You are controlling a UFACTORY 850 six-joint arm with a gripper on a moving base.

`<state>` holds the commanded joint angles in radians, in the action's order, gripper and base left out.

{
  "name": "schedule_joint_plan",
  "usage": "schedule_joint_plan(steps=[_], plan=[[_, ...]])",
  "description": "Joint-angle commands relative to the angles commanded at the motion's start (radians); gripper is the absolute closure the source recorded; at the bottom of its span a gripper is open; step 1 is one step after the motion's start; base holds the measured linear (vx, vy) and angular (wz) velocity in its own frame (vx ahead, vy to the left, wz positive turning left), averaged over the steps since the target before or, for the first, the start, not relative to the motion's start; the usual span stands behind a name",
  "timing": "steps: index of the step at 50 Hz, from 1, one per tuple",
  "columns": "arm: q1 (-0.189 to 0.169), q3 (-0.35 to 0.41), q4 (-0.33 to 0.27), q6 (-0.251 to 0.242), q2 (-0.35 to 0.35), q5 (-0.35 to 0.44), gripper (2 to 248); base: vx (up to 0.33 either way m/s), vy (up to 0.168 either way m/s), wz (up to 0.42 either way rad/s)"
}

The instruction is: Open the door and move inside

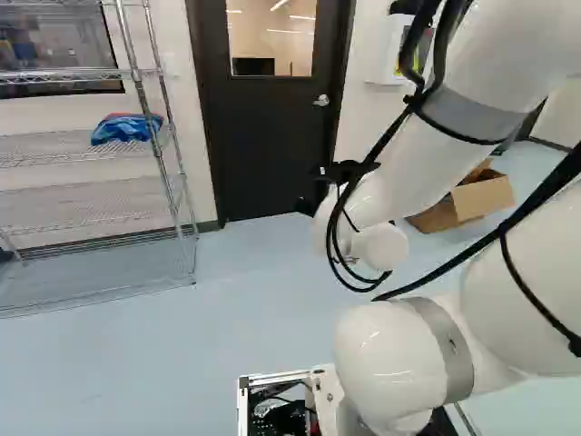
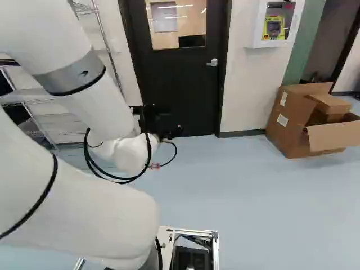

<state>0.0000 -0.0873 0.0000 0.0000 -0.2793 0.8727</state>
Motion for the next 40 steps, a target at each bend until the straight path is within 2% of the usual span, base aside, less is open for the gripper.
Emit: schedule_joint_plan(steps=[25, 40], plan=[[0.0, 0.0, 0.0, 0.0, 0.0, 0.0, 3, 0.001, 0.0, 0.0], [0.0, 0.0, 0.0, 0.0, 0.0, 0.0, 3, 0.075, 0.001, -0.012]])
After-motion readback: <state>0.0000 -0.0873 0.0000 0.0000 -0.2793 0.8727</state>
